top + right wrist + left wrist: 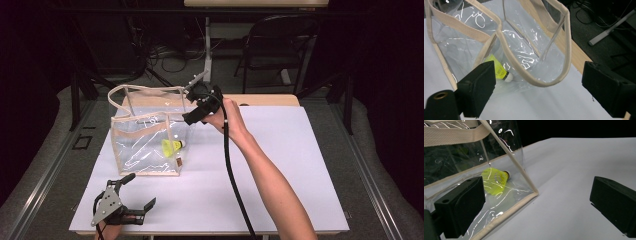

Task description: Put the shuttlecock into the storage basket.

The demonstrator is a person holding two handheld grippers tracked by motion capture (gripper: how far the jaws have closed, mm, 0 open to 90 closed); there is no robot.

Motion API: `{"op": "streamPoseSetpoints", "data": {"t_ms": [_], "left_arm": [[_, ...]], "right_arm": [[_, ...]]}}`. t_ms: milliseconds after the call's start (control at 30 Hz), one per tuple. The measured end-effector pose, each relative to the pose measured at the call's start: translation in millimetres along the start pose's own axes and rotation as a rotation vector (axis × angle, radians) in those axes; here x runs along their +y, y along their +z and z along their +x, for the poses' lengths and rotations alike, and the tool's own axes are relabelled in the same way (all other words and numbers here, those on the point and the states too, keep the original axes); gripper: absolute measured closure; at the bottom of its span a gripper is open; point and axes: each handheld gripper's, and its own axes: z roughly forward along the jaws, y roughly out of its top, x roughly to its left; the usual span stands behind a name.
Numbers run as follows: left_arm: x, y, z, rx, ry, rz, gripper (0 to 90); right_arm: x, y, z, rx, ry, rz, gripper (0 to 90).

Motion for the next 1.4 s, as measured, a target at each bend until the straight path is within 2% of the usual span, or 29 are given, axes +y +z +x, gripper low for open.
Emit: {"op": "streamPoseSetpoints", "data": {"t_ms": [233,400,767,1133,1400], "left_arm": [[-0.4,2.1,-1.0,-0.005,0.001,0.005,0.2],[-1.3,1.3,-0.7,-0.004,-0.004,0.005,0.2],[-2.3,3.4,-1.1,-0.005,0.003,0.016,0.2],[-1.6,6.0,-3.1,-0.01,0.002,0.016,0.2],[-1.9,5.2,-2.6,-0.009,0.003,0.016,0.2]], "right_arm": [[-11.4,-8.7,0.2,0.014,0.006,-0.021,6.5],[-26.2,-15.6,-1.5,0.026,0.018,-0.035,4.6],[-52.8,-20.6,-5.4,0.03,0.038,-0.047,3.6],[-84.9,-33.3,1.3,0.028,0.036,-0.056,1.1],[-111.9,-48.8,6.1,0.011,0.038,-0.088,0.9]]}}
